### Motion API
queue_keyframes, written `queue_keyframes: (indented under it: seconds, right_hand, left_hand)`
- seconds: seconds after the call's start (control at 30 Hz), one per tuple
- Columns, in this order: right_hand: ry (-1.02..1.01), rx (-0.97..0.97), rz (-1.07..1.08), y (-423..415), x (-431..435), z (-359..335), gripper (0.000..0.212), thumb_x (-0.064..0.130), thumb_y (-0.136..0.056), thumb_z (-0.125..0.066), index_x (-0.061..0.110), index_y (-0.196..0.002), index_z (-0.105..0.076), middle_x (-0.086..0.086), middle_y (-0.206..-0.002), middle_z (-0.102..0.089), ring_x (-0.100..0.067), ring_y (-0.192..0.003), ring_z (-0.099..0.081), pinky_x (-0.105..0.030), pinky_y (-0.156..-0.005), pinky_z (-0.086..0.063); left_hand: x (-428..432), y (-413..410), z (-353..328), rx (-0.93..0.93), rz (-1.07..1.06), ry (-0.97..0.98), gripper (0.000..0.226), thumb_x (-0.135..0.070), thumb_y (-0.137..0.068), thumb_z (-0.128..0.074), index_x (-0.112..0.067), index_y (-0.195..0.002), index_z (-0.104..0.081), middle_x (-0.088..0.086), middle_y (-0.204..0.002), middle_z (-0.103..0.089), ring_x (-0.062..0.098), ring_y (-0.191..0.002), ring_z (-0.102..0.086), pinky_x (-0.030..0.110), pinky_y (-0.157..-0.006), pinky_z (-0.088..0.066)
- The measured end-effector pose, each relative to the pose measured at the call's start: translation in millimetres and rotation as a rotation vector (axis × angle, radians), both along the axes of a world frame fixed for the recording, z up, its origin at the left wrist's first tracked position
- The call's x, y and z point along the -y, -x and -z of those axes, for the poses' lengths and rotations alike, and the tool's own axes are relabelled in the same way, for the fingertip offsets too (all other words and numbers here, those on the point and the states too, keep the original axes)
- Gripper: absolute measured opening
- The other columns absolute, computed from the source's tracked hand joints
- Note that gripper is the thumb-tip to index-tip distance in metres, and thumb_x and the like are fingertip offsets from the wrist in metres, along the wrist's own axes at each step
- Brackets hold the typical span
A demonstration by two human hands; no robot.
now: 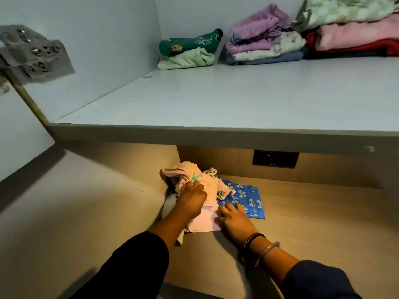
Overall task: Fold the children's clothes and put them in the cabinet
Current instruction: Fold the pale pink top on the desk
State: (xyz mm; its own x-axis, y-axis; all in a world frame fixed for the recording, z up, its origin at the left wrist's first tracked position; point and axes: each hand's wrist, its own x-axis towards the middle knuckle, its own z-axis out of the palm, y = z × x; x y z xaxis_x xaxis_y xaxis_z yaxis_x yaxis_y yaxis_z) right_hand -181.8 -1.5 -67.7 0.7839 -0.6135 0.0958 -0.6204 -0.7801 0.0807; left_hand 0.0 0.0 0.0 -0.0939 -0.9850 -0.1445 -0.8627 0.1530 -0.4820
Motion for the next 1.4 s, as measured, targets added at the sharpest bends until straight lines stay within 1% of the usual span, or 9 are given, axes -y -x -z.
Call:
queue_keyframes:
  seconds: [0.17, 0.37, 0.53, 0.67, 0.83, 1.07, 1.2, 1.3, 1.4]
  right_hand:
    - [-0.018, 0.083, -0.014, 5, 4, -3, 0.024, 0.03, -0.089, -0.061, 0.027, -0.111, -0.069, -0.001, -0.128, -0.055, -0.025, -0.12, -0.047, -0.046, -0.1, -0.034]
    - [-0.424, 0.907, 0.231, 32, -14, -44, 0.018, 0.017, -0.095, -0.042, 0.018, -0.105, -0.056, -0.002, -0.142, -0.045, -0.012, -0.128, -0.041, -0.028, -0.106, -0.032]
    - [-0.555, 1.368, 0.181, 90, -34, -121, 0.018, 0.007, -0.093, -0.042, 0.005, -0.104, -0.056, -0.011, -0.114, -0.06, 0.0, -0.102, -0.059, -0.018, -0.089, -0.048]
    - [-0.548, 1.525, 0.207, 145, -47, -163, 0.031, -0.012, -0.097, -0.029, 0.008, -0.103, -0.052, -0.011, -0.096, -0.057, -0.003, -0.084, -0.062, -0.018, -0.079, -0.054]
    - [-0.493, 1.648, 0.275, 203, -59, -184, 0.025, -0.011, -0.099, -0.029, -0.008, -0.113, -0.05, -0.005, -0.105, -0.063, 0.003, -0.094, -0.064, -0.01, -0.081, -0.049]
    - [-0.491, 1.796, 0.42, 262, -54, -185, 0.024, 0.006, -0.096, -0.04, 0.019, -0.09, -0.059, 0.009, -0.078, -0.068, -0.007, -0.076, -0.061, -0.023, -0.071, -0.054]
    - [-0.34, 1.672, 0.55, 281, -43, -178, 0.019, 0.01, -0.097, -0.051, 0.025, -0.089, -0.059, 0.024, -0.076, -0.068, 0.01, -0.07, -0.06, -0.007, -0.063, -0.049]
    - [-0.438, 1.511, 0.468, 296, -34, -178, 0.019, 0.042, -0.086, -0.065, 0.027, -0.098, -0.06, 0.017, -0.09, -0.067, 0.002, -0.081, -0.062, -0.013, -0.067, -0.053]
    - [-0.559, 1.242, 0.542, 308, -15, -185, 0.025, 0.04, -0.078, -0.078, 0.022, -0.093, -0.069, 0.008, -0.082, -0.069, -0.005, -0.069, -0.06, -0.015, -0.057, -0.049]
  left_hand:
    - [1, -2, 5, -0.152, -0.008, 0.058, 0.036, -0.031, -0.093, -0.053, -0.019, -0.127, -0.056, 0.01, -0.139, -0.048, 0.032, -0.132, -0.036, 0.045, -0.106, -0.028]
    - [-34, -7, -44, -1.308, -0.213, 0.375, 0.008, -0.028, -0.088, -0.056, -0.021, -0.085, -0.058, 0.009, -0.093, -0.064, 0.025, -0.09, -0.059, 0.035, -0.077, -0.048]
    - [-64, 24, -90, -2.009, -0.431, 0.495, 0.006, -0.009, -0.093, -0.052, -0.012, -0.089, -0.055, 0.009, -0.09, -0.058, 0.023, -0.089, -0.06, 0.024, -0.065, -0.054]
    - [-82, 53, -116, -1.987, -0.194, 0.314, 0.023, -0.015, -0.084, -0.066, -0.013, -0.106, -0.061, 0.001, -0.098, -0.066, 0.018, -0.09, -0.065, 0.024, -0.074, -0.057]
    - [-88, 85, -139, -1.883, -0.16, 0.467, 0.011, -0.019, -0.088, -0.067, -0.014, -0.096, -0.073, 0.001, -0.09, -0.075, 0.017, -0.082, -0.069, 0.02, -0.069, -0.055]
    - [-80, 122, -151, -1.706, -0.013, 0.277, 0.01, -0.011, -0.086, -0.068, -0.019, -0.087, -0.075, 0.0, -0.08, -0.075, 0.016, -0.077, -0.068, 0.024, -0.069, -0.056]
    - [-61, 142, -149, -1.753, -0.031, 0.187, 0.019, -0.009, -0.083, -0.072, 0.009, -0.09, -0.071, 0.019, -0.082, -0.067, 0.026, -0.074, -0.058, 0.034, -0.064, -0.049]
    - [-46, 148, -148, -1.729, -0.066, 0.085, 0.023, -0.018, -0.086, -0.069, 0.005, -0.086, -0.071, 0.018, -0.078, -0.063, 0.024, -0.069, -0.054, 0.03, -0.057, -0.045]
    - [-26, 149, -151, -1.696, -0.072, 0.039, 0.022, -0.024, -0.086, -0.069, -0.004, -0.079, -0.073, 0.005, -0.067, -0.064, 0.011, -0.061, -0.056, 0.018, -0.049, -0.048]
